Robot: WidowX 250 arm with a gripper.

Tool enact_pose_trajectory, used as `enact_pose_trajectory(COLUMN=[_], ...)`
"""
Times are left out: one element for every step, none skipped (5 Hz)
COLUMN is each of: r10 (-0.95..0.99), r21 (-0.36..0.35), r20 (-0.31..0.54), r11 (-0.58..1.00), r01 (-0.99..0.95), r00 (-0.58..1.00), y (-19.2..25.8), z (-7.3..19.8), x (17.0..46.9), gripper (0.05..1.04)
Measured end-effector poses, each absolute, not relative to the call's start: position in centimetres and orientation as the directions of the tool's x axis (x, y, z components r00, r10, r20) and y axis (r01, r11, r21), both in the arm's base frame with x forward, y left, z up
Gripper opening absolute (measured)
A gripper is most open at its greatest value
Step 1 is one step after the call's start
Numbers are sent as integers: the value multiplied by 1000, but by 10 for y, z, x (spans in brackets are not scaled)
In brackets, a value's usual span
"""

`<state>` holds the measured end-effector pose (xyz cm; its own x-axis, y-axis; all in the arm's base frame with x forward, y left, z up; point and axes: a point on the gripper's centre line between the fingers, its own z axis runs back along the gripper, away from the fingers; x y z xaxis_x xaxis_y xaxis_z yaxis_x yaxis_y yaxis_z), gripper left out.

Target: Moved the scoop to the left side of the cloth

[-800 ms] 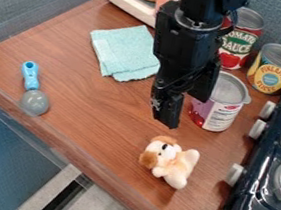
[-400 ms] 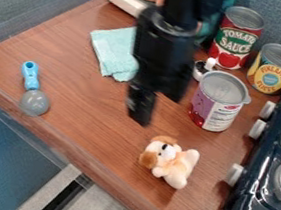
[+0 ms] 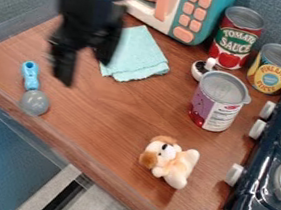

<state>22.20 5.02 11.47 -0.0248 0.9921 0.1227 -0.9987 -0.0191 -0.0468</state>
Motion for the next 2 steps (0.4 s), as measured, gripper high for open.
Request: enact_pose_trajectory(r10=[976,949], r21=[7,51], r20=[216,312], r11=[-3,25], r01=[-1000,-998], r00=[-2,39], y=[83,107], z=[109,96], x=[212,216], gripper=[1001,1001])
